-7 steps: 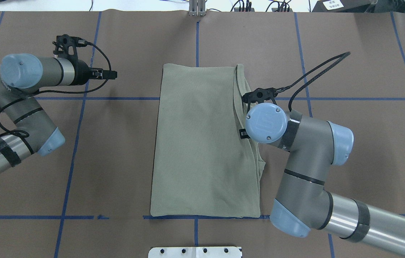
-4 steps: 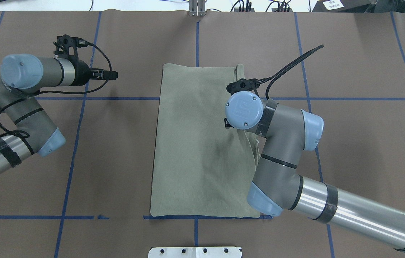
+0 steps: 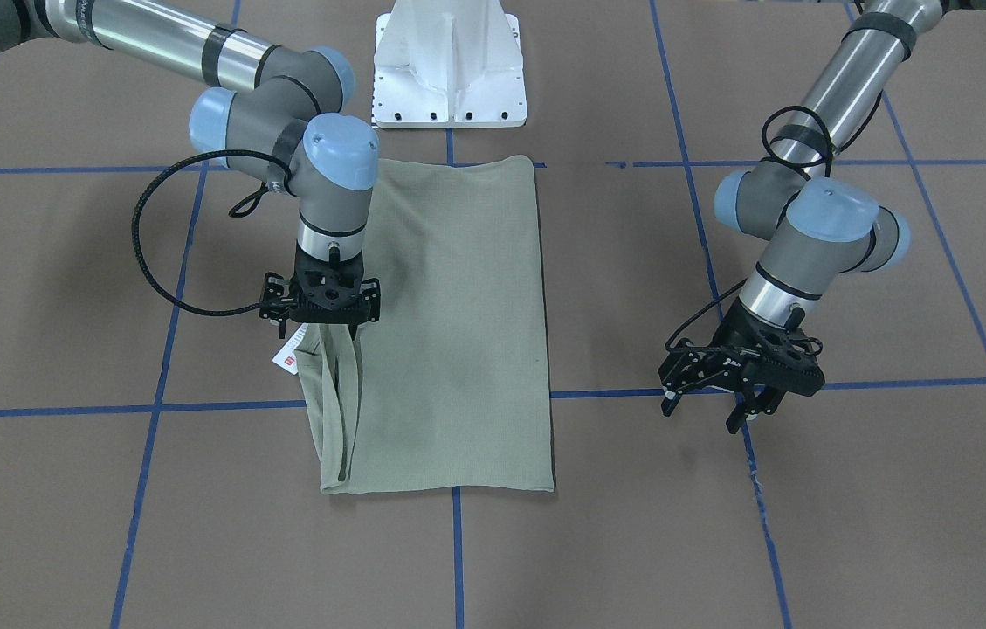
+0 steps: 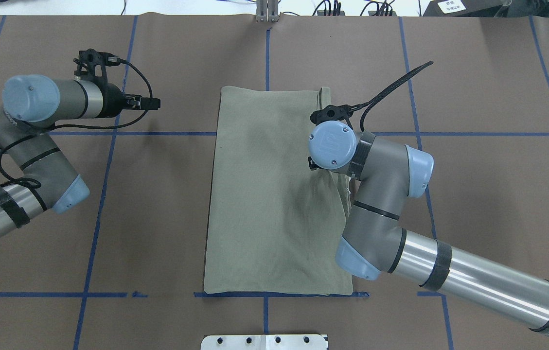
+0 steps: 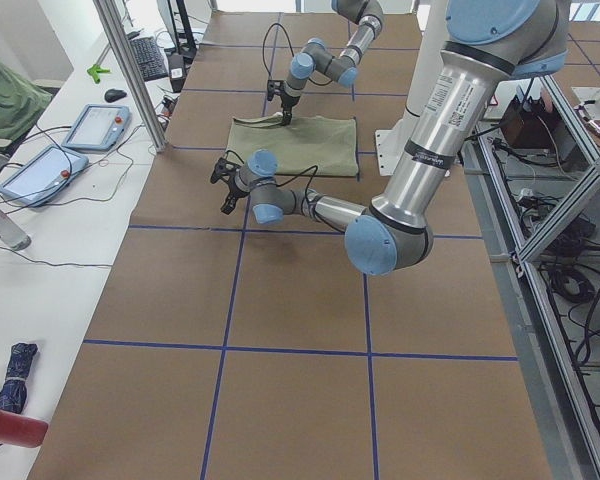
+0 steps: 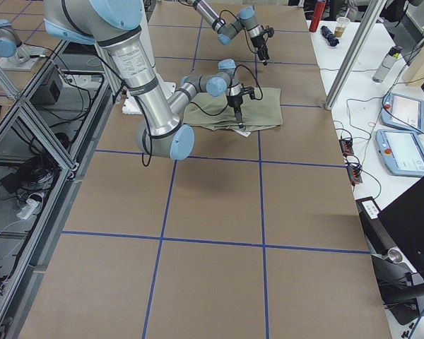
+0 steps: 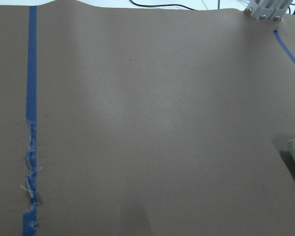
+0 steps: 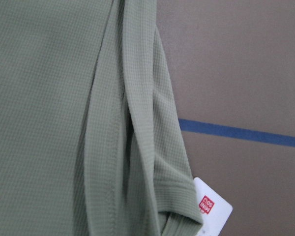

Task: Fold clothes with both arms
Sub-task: 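Raise the right gripper off the shirt, then lower both grippers to the shirt's end nearest the robot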

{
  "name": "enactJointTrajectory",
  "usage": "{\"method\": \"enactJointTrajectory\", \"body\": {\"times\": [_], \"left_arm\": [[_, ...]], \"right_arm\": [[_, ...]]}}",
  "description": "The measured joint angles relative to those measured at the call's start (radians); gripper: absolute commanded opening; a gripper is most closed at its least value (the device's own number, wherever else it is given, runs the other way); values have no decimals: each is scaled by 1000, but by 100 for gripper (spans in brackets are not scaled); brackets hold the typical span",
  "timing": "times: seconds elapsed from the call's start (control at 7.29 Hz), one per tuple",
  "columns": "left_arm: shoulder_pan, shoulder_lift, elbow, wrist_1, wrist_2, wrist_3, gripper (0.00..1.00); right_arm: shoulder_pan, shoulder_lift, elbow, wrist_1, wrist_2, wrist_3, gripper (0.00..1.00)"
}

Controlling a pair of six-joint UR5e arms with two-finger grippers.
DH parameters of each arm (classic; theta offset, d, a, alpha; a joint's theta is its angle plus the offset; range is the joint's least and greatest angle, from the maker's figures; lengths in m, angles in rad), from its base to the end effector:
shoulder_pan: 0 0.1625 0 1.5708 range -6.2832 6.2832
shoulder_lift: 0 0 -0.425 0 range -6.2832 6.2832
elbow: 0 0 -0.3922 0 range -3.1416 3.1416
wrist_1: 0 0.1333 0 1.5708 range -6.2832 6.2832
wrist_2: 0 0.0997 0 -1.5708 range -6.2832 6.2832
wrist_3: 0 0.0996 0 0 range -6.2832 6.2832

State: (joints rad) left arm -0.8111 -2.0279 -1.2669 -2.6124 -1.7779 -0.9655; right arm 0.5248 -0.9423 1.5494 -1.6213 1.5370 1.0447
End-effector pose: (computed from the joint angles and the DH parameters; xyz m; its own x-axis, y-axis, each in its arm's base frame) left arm 0.4020 -0.5870 0.4271 0.5367 0.2435 -0.8078 0.3313 0.8198 0.4672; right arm -0.5453 -0.4736 0.3144 0.8947 -0.0620 0.4424 -0.0774 0.9539 0.2901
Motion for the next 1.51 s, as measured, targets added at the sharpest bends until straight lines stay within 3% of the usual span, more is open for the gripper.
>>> {"method": "enactJointTrajectory", "body": {"times": [0.82,1.1,1.51], "left_arm": [[6,-4,-32,2,-16,-3,100],[7,2,-145,60,-69,-82,100],[116,41,-514,385,-57,-263,100]], "right_arm": [[95,-85,41,41,28,-88,100],[102,-126,126,180,102,-26,100],[79,-287,310,395,151,253,100]]}}
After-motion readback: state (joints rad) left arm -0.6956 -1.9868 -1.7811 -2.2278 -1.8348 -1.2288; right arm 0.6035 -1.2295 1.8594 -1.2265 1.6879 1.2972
